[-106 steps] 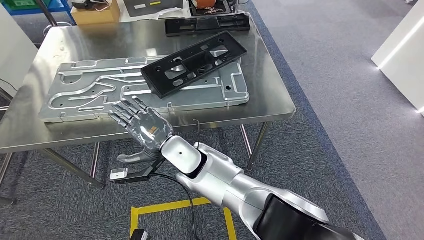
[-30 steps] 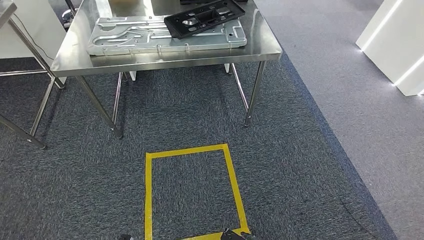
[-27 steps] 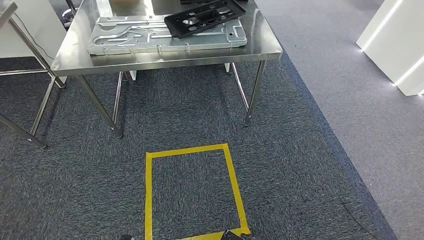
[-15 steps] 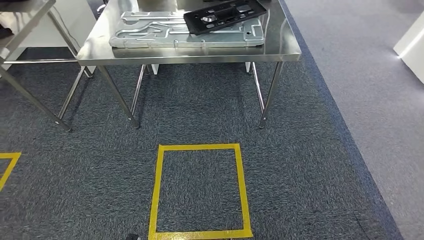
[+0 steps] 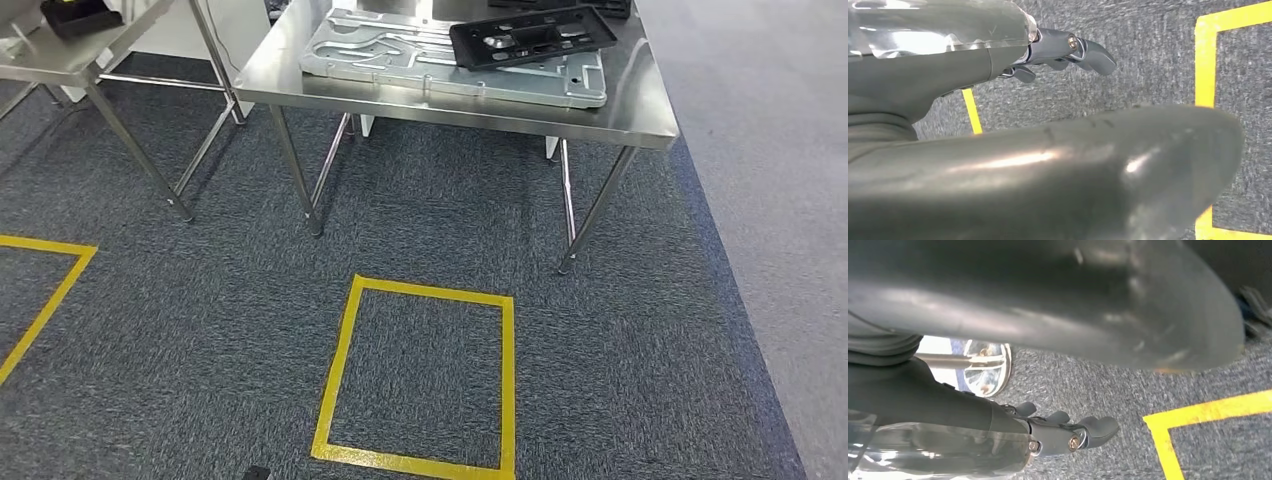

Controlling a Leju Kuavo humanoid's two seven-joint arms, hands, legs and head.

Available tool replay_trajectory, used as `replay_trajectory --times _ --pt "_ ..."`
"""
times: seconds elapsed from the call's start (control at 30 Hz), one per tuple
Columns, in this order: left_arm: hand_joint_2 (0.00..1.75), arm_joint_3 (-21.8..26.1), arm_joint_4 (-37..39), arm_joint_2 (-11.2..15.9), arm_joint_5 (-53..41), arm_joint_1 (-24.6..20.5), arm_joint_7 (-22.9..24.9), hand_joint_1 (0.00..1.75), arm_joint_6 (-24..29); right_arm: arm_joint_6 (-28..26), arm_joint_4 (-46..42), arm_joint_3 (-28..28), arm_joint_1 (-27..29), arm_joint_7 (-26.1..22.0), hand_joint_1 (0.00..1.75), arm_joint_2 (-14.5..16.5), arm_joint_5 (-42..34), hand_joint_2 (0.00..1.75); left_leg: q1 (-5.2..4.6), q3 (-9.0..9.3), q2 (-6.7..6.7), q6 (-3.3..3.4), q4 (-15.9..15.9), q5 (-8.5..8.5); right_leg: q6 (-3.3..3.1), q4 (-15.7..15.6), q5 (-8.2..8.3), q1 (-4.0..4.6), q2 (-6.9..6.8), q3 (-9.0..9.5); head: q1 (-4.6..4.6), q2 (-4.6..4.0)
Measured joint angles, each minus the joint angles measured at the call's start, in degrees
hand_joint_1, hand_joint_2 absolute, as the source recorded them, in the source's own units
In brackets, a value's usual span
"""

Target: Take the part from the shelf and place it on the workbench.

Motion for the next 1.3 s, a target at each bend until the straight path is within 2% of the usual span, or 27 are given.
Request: replay_trajectory --times 0.03,0.07,0.1,0.13,0.2,0.27,0.33,0.4,0.47,0.53,0.57,0.6,0.63,0.67,0.73,0.77,0.8,0.87,0.93,1.0,1.03,1.07,1.1,1.13,1.2,1.23,1.3 --pt "0.00 0.0 0.0 0.0 0.0 0.1 0.0 0.00 0.1 0.1 0.0 0.0 0.1 0.1 0.00 0.0 0.0 0.00 0.01 -0.13 -0.75 -0.03 0.1 0.07 0.17 2.6 -0.55 -0.17 0.21 -1.26 0.00 0.00" --pt "0.00 0.0 0.0 0.0 0.0 0.3 0.0 0.00 0.3 0.2 0.1 0.0 0.2 0.2 0.00 -0.1 0.1 0.00 0.02 -0.22 -1.51 -0.10 0.2 0.13 0.30 3.0 0.06 -0.33 0.28 -1.56 0.00 0.00" --pt "0.00 0.0 0.0 0.0 0.0 0.5 0.1 0.00 0.5 0.3 0.1 0.0 0.2 0.3 0.00 -0.1 0.2 0.00 0.05 -0.26 -2.24 -0.21 0.3 0.15 0.36 1.1 1.77 -0.51 0.42 -0.68 0.00 0.00" --pt "0.00 0.0 0.0 0.0 0.0 0.5 0.1 0.00 0.6 0.3 0.1 0.0 0.2 0.5 0.00 -0.1 0.3 0.00 0.08 -0.28 -2.96 -0.35 0.5 0.14 0.37 -2.6 4.02 -0.72 0.88 1.02 0.00 0.00" --pt "0.00 0.0 0.0 -0.1 0.0 0.5 0.1 0.00 1.1 0.3 0.2 0.0 0.1 0.7 0.00 -0.1 0.4 0.00 0.06 -0.54 -4.25 -0.89 0.9 0.14 0.20 -9.7 6.72 -0.98 3.12 4.31 0.01 0.00" --pt "0.00 0.0 0.0 -0.1 0.0 0.4 0.0 0.00 1.6 0.3 0.2 0.0 0.1 0.8 0.00 -0.2 0.5 0.00 0.10 -1.04 -5.29 -1.68 1.0 0.31 -0.24 -12.2 6.96 -0.88 4.25 5.28 0.01 0.00" --pt "0.00 0.0 0.0 0.0 0.0 0.6 0.0 0.00 2.0 0.3 0.2 0.0 0.1 1.0 0.00 -0.1 0.6 0.00 0.27 -1.46 -5.85 -2.44 0.9 0.49 -1.05 -12.5 7.31 -0.80 3.16 5.21 -0.01 0.00" --pt "0.00 0.0 0.0 0.0 -0.2 0.9 0.0 0.00 2.2 0.0 0.2 0.0 0.1 1.0 0.00 -0.1 0.8 0.00 0.26 -2.54 -3.95 -2.92 2.8 -0.83 -2.01 -12.9 7.66 -0.91 1.97 5.22 -0.02 0.00" --pt "0.00 0.0 0.0 0.0 -0.2 0.8 0.1 0.00 2.3 -0.2 0.2 0.0 0.2 1.1 0.00 -0.1 1.0 0.00 0.26 -5.59 -1.29 -3.26 9.4 -4.60 -2.58 -13.0 7.72 -0.81 0.47 5.18 -0.02 0.00" --pt "0.00 0.0 0.0 0.0 -0.2 0.8 0.2 0.00 2.4 -0.3 0.3 0.0 0.4 1.1 0.00 -0.2 1.0 0.00 0.34 -8.91 -0.49 -3.60 17.0 -7.87 -2.70 -13.0 7.66 -0.54 -1.21 5.09 -0.02 0.00" --pt "0.00 0.0 0.0 0.0 -0.2 0.9 0.2 0.00 2.4 -0.4 0.3 0.0 0.4 1.2 0.00 -0.2 1.1 0.00 0.35 -9.39 -0.36 -3.68 18.5 -8.12 -2.71 -13.0 7.65 -0.45 -1.98 5.05 -0.01 0.00" --pt "0.00 0.0 0.0 0.0 -0.2 1.0 0.2 0.00 2.4 -0.4 0.3 0.0 0.4 1.2 0.00 -0.2 1.1 0.00 0.35 -8.79 -0.23 -3.67 17.8 -7.39 -2.69 -13.0 7.63 -0.39 -2.69 5.04 -0.01 0.00" --pt "0.00 0.0 0.0 0.0 -0.2 1.1 0.2 0.00 2.4 -0.4 0.3 0.0 0.4 1.2 0.00 -0.2 1.1 0.00 0.34 -7.01 0.11 -3.57 14.9 -5.77 -2.63 -12.9 7.59 -0.36 -3.37 5.09 -0.02 0.00" --pt "0.00 0.0 0.0 0.0 -0.2 1.1 0.3 0.00 2.4 -0.5 0.3 0.0 0.4 1.2 0.00 -0.2 1.2 0.00 0.29 -4.43 1.01 -3.36 10.4 -3.84 -2.52 -12.9 7.51 -0.32 -3.97 5.20 -0.02 0.00" --pt "0.00 0.0 0.0 0.0 -0.2 0.9 0.3 0.00 2.4 -0.5 0.3 0.0 0.4 1.2 0.00 -0.2 1.2 0.00 -0.10 -0.38 3.69 -2.66 2.9 -1.66 -2.12 -12.8 7.30 -0.04 -5.05 5.39 -0.02 0.00" --pt "0.00 0.0 0.0 0.0 -0.2 0.9 0.3 0.00 2.4 -0.5 0.3 0.0 0.3 1.2 0.00 -0.2 1.3 0.00 -0.29 0.39 4.50 -2.31 1.3 -1.39 -1.86 -12.7 7.22 0.11 -5.53 5.47 -0.02 0.00" --pt "0.00 0.0 0.0 0.0 -0.3 0.8 0.3 0.00 2.4 -0.5 0.3 0.0 0.3 1.3 0.00 -0.2 1.4 0.00 -0.46 0.35 4.53 -2.00 0.9 -1.51 -1.59 -12.7 7.21 0.23 -6.03 5.53 -0.01 0.00" --pt "0.00 0.0 0.0 0.0 -0.3 0.9 0.4 0.00 2.4 -0.5 0.3 0.0 0.3 1.4 0.00 -0.1 1.5 0.00 -0.34 0.16 3.13 -1.38 0.6 -1.06 -0.92 -12.7 7.02 0.15 -6.66 5.72 -0.01 0.00" --pt "0.00 0.0 0.0 0.0 -0.4 1.0 0.6 0.00 2.4 -0.5 0.3 0.0 0.2 1.6 0.00 -0.1 1.7 0.00 -0.09 0.21 1.87 -0.69 0.3 -0.56 -0.22 -10.5 5.12 -0.15 -4.33 4.92 -0.01 0.00" --pt "0.00 0.0 0.0 0.0 -0.5 0.9 0.7 0.00 2.4 -0.4 0.3 0.0 0.3 1.8 0.00 -0.2 1.7 0.00 -0.03 0.03 0.57 -0.28 0.2 -0.25 0.16 -3.6 1.21 -0.40 -0.93 1.74 -0.01 0.00" --pt "0.00 0.0 0.0 0.0 -0.5 0.8 0.8 0.00 2.4 -0.4 0.3 0.0 0.4 1.9 0.00 -0.2 1.8 0.00 -0.07 -0.10 -0.13 -0.17 0.3 -0.17 0.20 0.4 -0.44 -0.44 -0.17 -0.20 -0.01 0.00" --pt "0.00 0.0 0.0 0.0 -0.6 0.8 0.8 0.00 2.4 -0.3 0.3 0.0 0.6 2.0 0.00 -0.2 1.8 0.00 -0.12 -0.18 -0.94 -0.13 0.3 -0.12 0.18 3.4 -1.12 -0.45 0.14 -1.69 -0.01 0.00" --pt "0.00 0.0 0.0 0.0 -0.6 0.9 0.9 0.00 2.4 -0.2 0.4 0.0 0.7 2.1 0.00 -0.3 1.9 0.00 -0.17 -0.21 -1.79 -0.12 0.4 -0.09 0.09 4.1 -0.54 -0.45 0.27 -2.17 -0.01 0.00" --pt "0.00 0.0 0.0 0.0 -0.6 0.9 0.9 0.00 2.4 -0.2 0.4 0.0 0.8 2.1 0.00 -0.3 1.9 0.00 -0.20 -0.20 -2.64 -0.14 0.4 -0.07 -0.08 2.3 1.17 -0.45 0.43 -1.48 -0.01 0.00" --pt "0.00 0.0 0.0 0.0 -0.7 1.0 1.0 0.00 2.5 -0.1 0.4 0.0 0.8 2.2 0.00 -0.3 2.1 0.00 -0.21 -0.16 -4.23 -0.27 0.6 -0.07 -0.62 -5.6 5.40 -0.48 1.87 2.05 -0.01 0.00" --pt "0.00 0.0 0.0 0.0 -0.7 0.9 1.0 0.00 2.5 -0.1 0.4 0.0 0.7 2.4 0.00 -0.4 2.2 0.00 -0.24 -0.25 -4.87 -0.45 0.7 -0.04 -0.84 -9.1 6.71 -0.46 3.05 3.62 -0.01 0.00" --pt "0.00 0.0 0.0 0.0 -1.0 0.8 1.1 0.00 2.8 0.1 0.4 0.0 0.6 2.9 0.00 -0.6 2.4 0.00 -0.15 -0.64 -5.91 -1.06 0.8 0.07 -1.16 -12.2 7.31 -0.39 4.46 4.89 -0.01 0.00"
